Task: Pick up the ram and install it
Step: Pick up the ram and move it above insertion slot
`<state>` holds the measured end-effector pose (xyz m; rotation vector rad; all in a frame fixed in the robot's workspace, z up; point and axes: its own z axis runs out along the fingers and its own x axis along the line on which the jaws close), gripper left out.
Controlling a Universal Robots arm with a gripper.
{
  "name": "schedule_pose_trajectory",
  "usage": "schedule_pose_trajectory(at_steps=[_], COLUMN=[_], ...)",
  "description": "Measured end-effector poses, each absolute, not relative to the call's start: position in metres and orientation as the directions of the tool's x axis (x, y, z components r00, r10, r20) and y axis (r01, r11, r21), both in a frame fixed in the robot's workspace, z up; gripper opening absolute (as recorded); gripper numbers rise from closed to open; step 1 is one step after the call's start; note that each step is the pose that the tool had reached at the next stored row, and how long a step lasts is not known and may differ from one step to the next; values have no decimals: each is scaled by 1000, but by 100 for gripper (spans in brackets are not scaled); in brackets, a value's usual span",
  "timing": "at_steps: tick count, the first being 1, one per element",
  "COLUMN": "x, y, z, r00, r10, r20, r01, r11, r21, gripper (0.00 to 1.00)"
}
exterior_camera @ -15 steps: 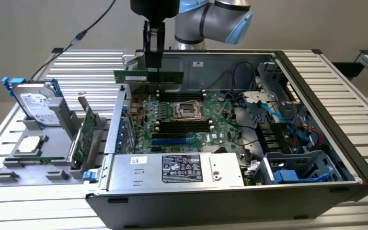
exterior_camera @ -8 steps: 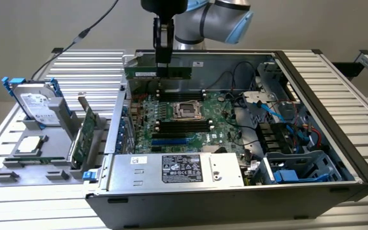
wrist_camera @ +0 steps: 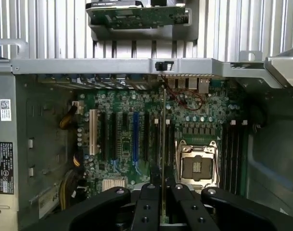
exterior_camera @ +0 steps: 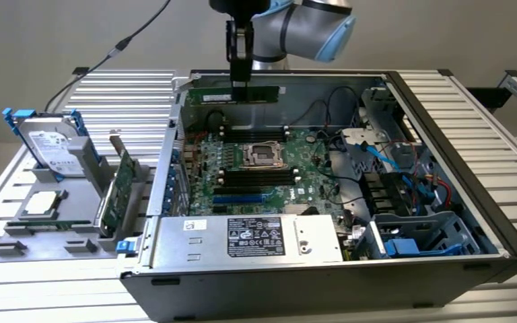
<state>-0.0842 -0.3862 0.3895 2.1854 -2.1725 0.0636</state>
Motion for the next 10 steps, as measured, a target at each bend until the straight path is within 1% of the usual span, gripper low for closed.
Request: schedule_pose_trajectory(at_steps=[7,10], x=[-66,-54], y=[-367,-364], z=[384,381], r00=[6,6], r10=[-997,-997], r20=[73,77], r01=[-1000,-1000], r11=[-5,-5], r21=[6,5], gripper=[14,14])
